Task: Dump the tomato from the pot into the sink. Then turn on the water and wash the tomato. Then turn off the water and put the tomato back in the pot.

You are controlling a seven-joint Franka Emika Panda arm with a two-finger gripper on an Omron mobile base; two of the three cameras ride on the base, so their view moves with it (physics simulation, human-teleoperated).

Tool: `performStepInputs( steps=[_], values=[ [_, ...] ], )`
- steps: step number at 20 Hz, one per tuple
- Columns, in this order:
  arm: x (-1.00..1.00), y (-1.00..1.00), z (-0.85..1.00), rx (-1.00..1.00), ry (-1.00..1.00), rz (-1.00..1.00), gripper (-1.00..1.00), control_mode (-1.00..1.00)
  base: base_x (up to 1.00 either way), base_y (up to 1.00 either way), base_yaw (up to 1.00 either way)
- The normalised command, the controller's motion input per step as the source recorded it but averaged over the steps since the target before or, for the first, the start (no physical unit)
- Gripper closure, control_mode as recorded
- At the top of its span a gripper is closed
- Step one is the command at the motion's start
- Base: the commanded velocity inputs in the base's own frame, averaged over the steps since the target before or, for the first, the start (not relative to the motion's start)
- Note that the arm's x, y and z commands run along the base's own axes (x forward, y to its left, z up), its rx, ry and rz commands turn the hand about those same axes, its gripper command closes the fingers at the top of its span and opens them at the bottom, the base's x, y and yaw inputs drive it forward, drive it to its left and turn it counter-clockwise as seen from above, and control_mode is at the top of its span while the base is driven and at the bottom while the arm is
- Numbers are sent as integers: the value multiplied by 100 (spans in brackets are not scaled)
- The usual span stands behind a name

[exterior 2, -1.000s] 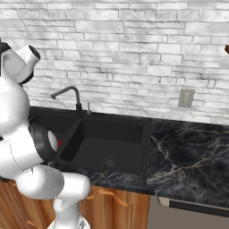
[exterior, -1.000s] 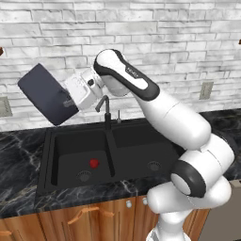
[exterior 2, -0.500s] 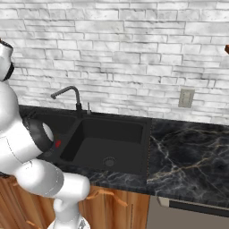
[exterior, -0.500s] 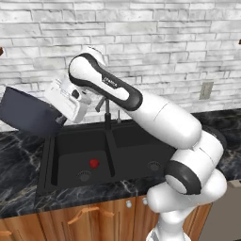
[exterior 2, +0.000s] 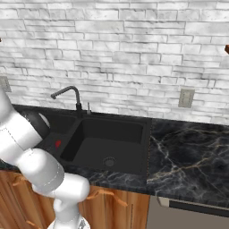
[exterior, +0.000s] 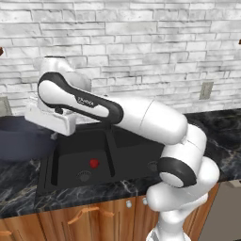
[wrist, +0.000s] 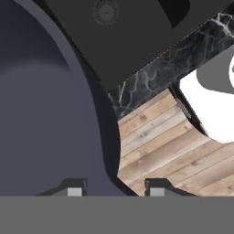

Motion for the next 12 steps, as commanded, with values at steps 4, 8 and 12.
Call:
performStepInputs(
  steps=[4,8,12],
  values=[
    [-15,4,-49,-1,-30,15,100,-100,0,0,0],
    [0,0,-53,0,-33,13,100,-100,0,0,0],
    [0,0,-59,2,-29,12,100,-100,0,0,0]
  ],
)
